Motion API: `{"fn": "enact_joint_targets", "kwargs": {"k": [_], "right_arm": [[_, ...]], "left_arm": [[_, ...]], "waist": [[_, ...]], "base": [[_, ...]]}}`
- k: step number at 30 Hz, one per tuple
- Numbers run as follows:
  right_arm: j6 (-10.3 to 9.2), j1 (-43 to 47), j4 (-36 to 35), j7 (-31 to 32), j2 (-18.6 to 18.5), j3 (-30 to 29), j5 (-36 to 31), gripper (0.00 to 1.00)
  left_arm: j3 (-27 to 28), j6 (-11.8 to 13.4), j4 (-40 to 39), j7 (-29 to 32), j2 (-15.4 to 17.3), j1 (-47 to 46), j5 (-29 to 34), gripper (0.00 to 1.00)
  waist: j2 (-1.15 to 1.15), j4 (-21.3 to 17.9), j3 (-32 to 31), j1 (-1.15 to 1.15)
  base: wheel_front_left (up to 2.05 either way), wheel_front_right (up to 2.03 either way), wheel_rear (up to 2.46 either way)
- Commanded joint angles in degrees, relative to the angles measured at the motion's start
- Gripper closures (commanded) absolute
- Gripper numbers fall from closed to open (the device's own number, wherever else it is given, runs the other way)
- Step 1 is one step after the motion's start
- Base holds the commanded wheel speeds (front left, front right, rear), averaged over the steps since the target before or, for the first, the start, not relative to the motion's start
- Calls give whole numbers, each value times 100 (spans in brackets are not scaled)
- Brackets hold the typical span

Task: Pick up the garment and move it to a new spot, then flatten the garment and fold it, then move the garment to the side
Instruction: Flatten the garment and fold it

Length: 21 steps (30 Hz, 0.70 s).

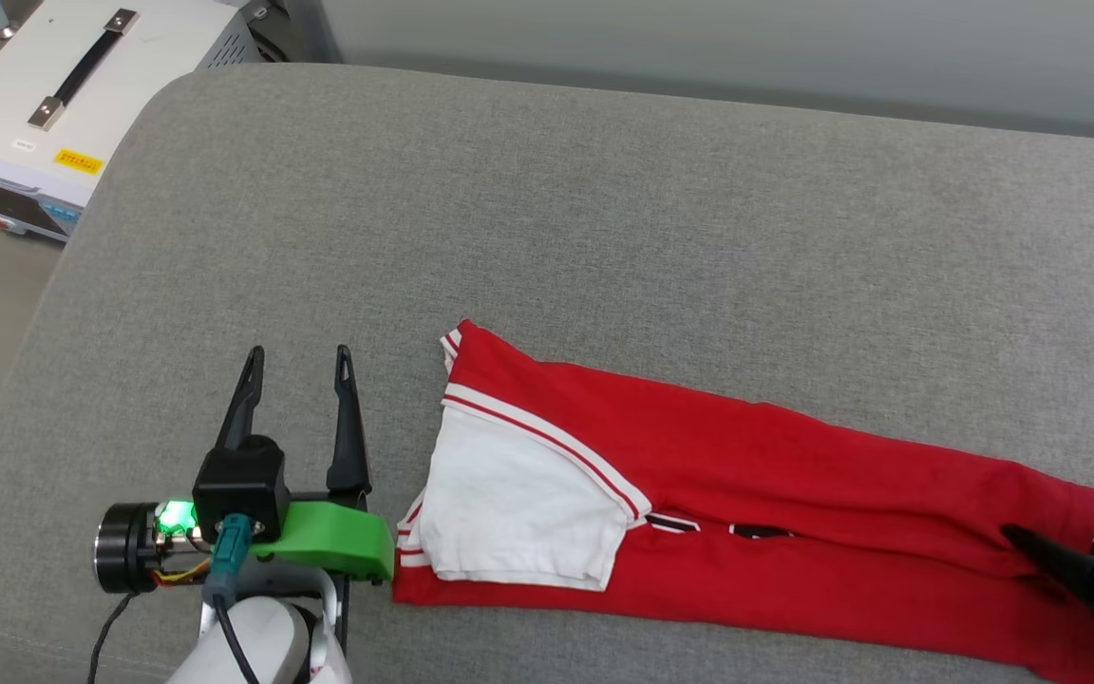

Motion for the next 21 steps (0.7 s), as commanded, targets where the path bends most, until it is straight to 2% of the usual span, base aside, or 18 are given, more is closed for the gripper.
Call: {"fn": "enact_joint_targets", "kwargs": {"k": [1, 7, 8, 9, 10, 17, 21], "right_arm": [[-3, -7, 57, 87, 238, 177, 61, 0], [-3, -60, 131, 220, 435, 445, 172, 0], [-3, -73, 148, 213, 427, 464, 172, 48], [-3, -88, 179, 197, 404, 480, 166, 91], [-3, -94, 204, 191, 379, 491, 170, 100], [-3, -214, 532, 137, 123, 442, 204, 100], [-3, -294, 741, 88, -126, 320, 231, 100]], "left_arm": [[148, -97, -41, -33, -144, 181, 154, 0], [710, -512, 29, -33, -617, 516, 708, 0], [769, -575, 50, -33, -673, 549, 768, 0], [847, -654, 69, -33, -746, 584, 831, 0], [910, -713, 81, -33, -799, 610, 880, 0], [1119, -1217, 220, -33, -1063, 800, 1316, 0], [1197, -1418, 274, -33, -1170, 875, 1479, 0]], "waist": [[0, 27, 18, 0], [0, 13, 10, 0], [0, 7, 3, 0], [0, -3, -12, 0], [0, -10, -27, 0], [0, -80, -203, 0], [0, -101, -298, 0]], "base": [[0, 0, 0], [0, 0, 0], [0, 0, 0], [0, 0, 0], [0, 0, 0], [0, 0, 0], [0, 0, 0]]}}
